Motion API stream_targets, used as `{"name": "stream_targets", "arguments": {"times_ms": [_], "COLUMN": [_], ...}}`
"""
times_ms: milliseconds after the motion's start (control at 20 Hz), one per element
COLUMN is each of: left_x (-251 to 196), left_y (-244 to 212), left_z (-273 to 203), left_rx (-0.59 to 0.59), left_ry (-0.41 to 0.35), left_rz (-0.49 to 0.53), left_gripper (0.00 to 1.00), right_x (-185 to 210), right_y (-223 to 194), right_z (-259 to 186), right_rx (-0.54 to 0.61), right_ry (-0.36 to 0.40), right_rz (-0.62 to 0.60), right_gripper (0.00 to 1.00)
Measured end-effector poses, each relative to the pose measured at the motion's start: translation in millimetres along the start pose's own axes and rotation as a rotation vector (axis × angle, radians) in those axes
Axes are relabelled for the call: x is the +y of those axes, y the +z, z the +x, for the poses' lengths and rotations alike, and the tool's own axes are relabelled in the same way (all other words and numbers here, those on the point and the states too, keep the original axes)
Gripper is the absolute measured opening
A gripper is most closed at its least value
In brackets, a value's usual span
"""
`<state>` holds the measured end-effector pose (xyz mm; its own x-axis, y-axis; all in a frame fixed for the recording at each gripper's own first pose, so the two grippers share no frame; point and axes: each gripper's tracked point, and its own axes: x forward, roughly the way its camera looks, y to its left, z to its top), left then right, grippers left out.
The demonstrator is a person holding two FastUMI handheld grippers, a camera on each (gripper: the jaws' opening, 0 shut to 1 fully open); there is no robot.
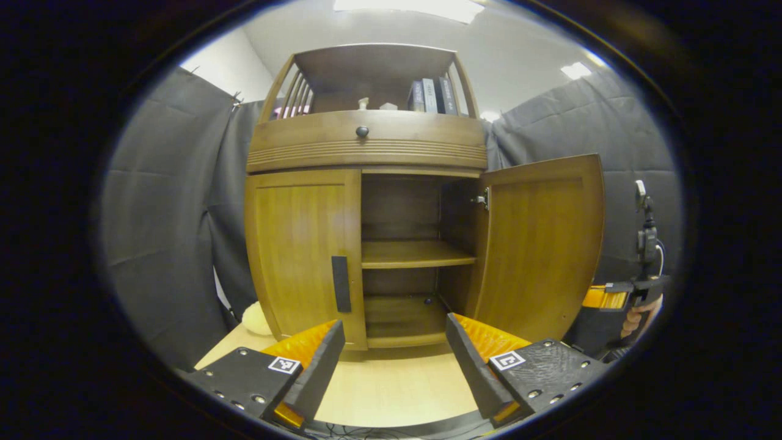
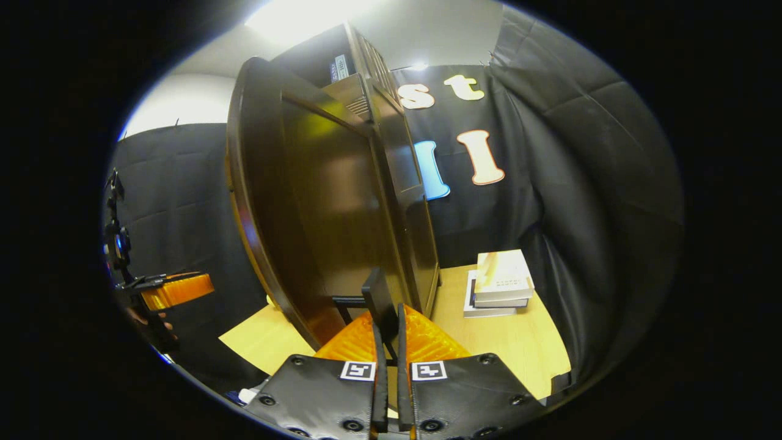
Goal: Open the right door of the double-door shoe cabinet with the right hand, and open the left door with the left hand.
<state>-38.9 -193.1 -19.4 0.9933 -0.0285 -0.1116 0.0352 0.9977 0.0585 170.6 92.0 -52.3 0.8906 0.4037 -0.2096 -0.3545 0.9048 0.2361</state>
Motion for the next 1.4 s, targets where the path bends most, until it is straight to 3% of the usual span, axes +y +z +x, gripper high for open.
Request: {"name": "stream_targets", "arguments": {"times_ms": [50,250,300,600,650,950,1100,1400], "left_x": [0.0,11.6,15.3,46.8,56.1,119.8,146.0,185.5], "left_y": [-1.5,5.5,5.6,0.7,5.1,7.6,-4.5,-23.6], "left_z": [1.2,8.0,8.1,20.7,21.1,40.1,52.7,75.1], "left_rx": [0.007,-0.018,-0.027,-0.025,-0.043,-0.082,-0.069,-0.049], "left_ry": [-0.008,-0.028,-0.032,-0.090,-0.091,-0.076,-0.064,-0.063], "left_rz": [-0.001,-0.030,-0.032,-0.073,-0.082,-0.097,-0.112,-0.129], "left_gripper": [1.00,1.00,0.96,1.00,1.00,1.00,1.00,1.00], "right_x": [-0.2,-1.6,-2.1,2.1,2.3,-1.0,-3.5,46.6], "right_y": [0.0,-2.2,-2.8,-5.6,-6.5,-11.8,-13.8,-7.5], "right_z": [-1.6,-2.8,-3.0,-21.7,-26.6,-62.3,-90.3,-108.4], "right_rx": [-0.001,0.002,0.005,0.020,0.026,0.038,0.043,0.031], "right_ry": [-0.015,-0.063,-0.074,-0.163,-0.185,-0.348,-0.442,-0.531], "right_rz": [-0.020,-0.024,-0.009,-0.024,-0.025,0.020,0.030,0.012], "right_gripper": [0.08,0.05,0.05,0.07,0.04,0.07,0.03,0.00]}}
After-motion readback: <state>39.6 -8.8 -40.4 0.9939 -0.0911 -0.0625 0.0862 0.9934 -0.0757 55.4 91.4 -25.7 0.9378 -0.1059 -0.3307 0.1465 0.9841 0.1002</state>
